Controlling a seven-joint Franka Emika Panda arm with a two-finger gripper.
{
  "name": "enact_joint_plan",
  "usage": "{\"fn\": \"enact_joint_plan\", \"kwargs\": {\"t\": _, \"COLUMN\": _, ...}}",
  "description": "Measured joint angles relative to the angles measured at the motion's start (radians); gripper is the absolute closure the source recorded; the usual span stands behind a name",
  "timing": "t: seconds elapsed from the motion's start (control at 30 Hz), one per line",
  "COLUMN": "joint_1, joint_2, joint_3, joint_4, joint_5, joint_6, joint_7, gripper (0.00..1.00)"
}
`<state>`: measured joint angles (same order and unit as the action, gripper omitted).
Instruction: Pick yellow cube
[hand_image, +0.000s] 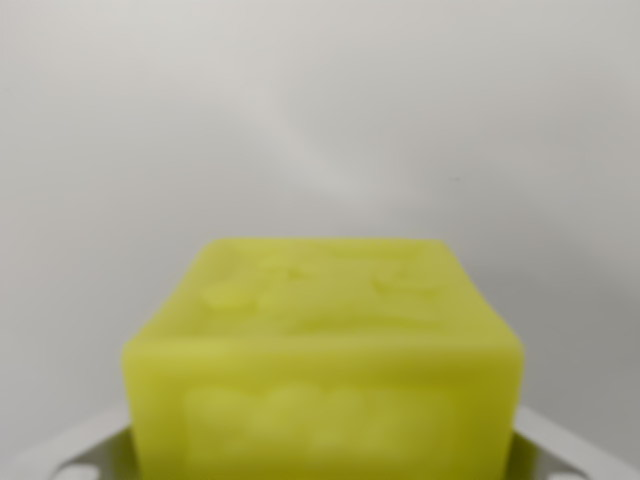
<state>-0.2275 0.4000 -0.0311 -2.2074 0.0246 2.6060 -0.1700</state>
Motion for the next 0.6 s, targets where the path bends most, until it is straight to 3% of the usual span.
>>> {"fn": "enact_joint_plan", "kwargs": {"t": 0.6, "joint_1": -0.001, "joint_2": -0.067, "joint_3": 0.000, "joint_4": -0.004, "joint_5": -0.006, "joint_6": -0.063, "joint_7": 0.004, "gripper": 1.00}}
